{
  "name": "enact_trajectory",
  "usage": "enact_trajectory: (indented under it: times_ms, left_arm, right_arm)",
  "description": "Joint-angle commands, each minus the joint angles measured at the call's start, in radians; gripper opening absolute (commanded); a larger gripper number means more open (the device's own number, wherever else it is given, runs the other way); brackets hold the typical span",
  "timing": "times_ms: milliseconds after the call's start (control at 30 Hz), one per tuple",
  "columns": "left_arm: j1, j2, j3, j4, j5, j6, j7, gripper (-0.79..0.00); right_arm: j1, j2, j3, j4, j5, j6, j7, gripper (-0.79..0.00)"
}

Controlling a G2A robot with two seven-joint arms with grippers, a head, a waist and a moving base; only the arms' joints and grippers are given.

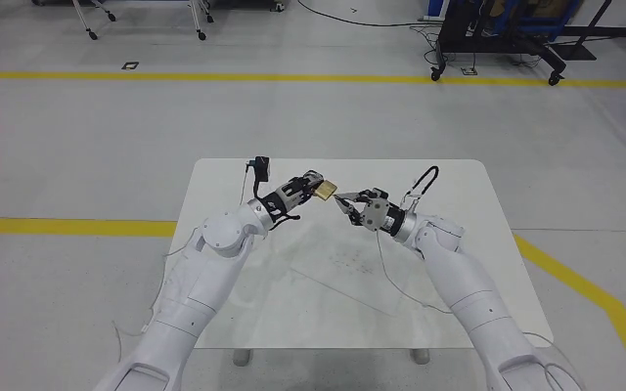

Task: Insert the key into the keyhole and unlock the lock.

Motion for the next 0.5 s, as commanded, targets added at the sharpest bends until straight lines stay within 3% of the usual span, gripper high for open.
enact_trajectory:
  times_ms: [0, 67, 100, 467]
  left_arm:
    - [-0.002, -0.001, -0.001, 0.004, -0.013, 0.013, -0.008, -0.785]
    - [-0.007, -0.001, 0.000, 0.009, -0.017, 0.026, -0.016, -0.785]
    - [-0.009, -0.001, 0.001, 0.013, -0.018, 0.035, -0.020, -0.785]
    - [-0.053, -0.004, 0.041, 0.056, 0.047, 0.156, -0.055, -0.785]
  right_arm:
    - [-0.006, 0.003, 0.002, -0.016, -0.030, -0.027, -0.026, -0.702]
    - [-0.018, 0.006, 0.005, -0.041, -0.059, -0.057, -0.051, -0.382]
    - [-0.025, 0.008, 0.007, -0.056, -0.076, -0.078, -0.066, 0.000]
    - [-0.177, 0.037, 0.085, -0.271, -0.296, -0.364, -0.218, 0.000]
